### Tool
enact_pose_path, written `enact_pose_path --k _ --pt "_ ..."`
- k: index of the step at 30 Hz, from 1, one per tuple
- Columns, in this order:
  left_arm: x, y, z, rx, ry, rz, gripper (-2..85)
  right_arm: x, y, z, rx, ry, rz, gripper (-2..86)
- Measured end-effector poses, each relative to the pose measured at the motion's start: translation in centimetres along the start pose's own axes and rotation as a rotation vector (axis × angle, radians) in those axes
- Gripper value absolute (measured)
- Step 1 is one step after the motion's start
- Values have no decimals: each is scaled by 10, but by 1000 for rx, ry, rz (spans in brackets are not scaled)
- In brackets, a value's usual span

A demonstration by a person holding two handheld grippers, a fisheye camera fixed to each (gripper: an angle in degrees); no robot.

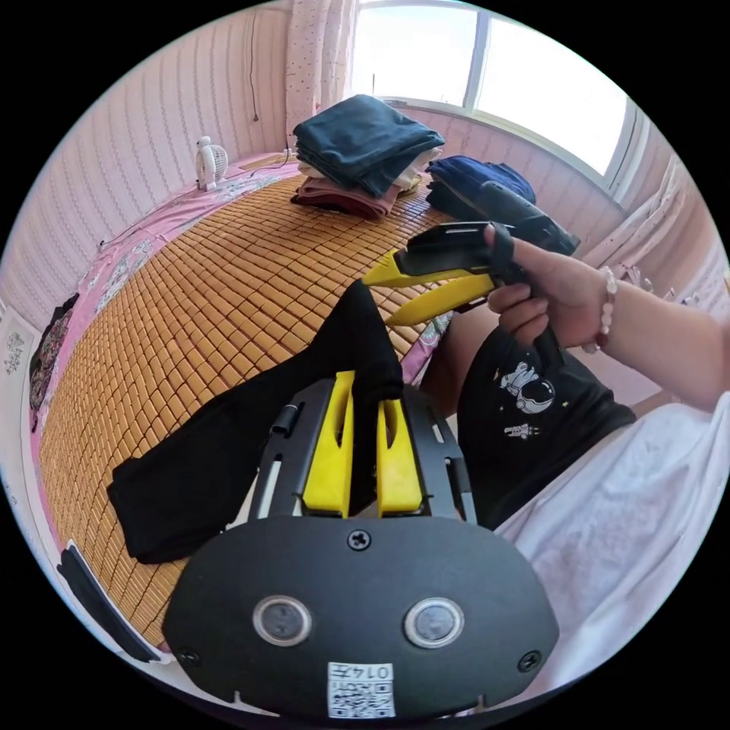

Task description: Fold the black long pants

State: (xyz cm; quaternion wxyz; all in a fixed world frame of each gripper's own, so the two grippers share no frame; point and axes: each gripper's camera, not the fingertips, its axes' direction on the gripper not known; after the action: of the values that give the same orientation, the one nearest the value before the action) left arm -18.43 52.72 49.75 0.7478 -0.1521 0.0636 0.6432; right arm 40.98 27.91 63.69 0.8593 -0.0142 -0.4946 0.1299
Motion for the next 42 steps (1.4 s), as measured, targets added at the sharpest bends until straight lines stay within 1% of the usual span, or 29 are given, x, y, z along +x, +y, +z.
enact_pose_path --k 2,4,5,8,10,12,15,16,18,21,22,24,25,26,29,33,37,39,42 --pt "1 5 -6 4 22 25 45 11 -2 8 2 -75 43 140" --pt "-1 7 -11 4 39 34 46 23 -2 7 5 -146 110 64" --pt "-4 8 -15 21 50 31 45 24 -2 5 10 -163 107 48" --pt "-10 3 -28 109 98 26 43 20 -1 -19 53 -220 50 34" --pt "-10 -5 -36 174 126 48 42 14 -1 -46 124 -297 17 29" --pt "-11 -14 -44 235 149 59 42 3 -1 -64 170 -302 -27 29" --pt "-23 -18 -55 314 203 10 43 -21 -8 -74 188 -245 -105 30" --pt "-33 -15 -59 337 219 -25 45 -33 -14 -67 164 -217 -133 32" --pt "-48 -3 -66 353 197 -88 47 -52 -24 -43 106 -167 -165 38" --pt "-81 27 -82 329 127 -238 58 -88 -41 23 -2 -91 -255 59" --pt "-96 42 -90 316 94 -304 64 -97 -45 54 -34 -70 -262 90" --pt "-120 70 -98 292 32 -417 70 -101 -51 100 -106 -39 -265 118" --pt "-138 91 -101 269 -12 -508 70 -98 -53 125 -157 -18 -269 125" --pt "-156 111 -104 242 -36 -601 68 -97 -53 134 -175 -6 -270 126" --pt "-190 150 -107 206 -62 -740 64 -87 -40 148 -192 38 -293 126" --pt "-218 159 -99 171 -39 -764 65 -72 -10 118 -81 256 -353 123" --pt "-238 131 -75 140 8 -671 95 -48 16 99 25 475 -306 138" --pt "-242 115 -61 99 21 -616 113 -37 21 104 18 496 -263 154" --pt "-246 96 -38 14 13 -535 140 -25 23 126 -24 461 -223 159"
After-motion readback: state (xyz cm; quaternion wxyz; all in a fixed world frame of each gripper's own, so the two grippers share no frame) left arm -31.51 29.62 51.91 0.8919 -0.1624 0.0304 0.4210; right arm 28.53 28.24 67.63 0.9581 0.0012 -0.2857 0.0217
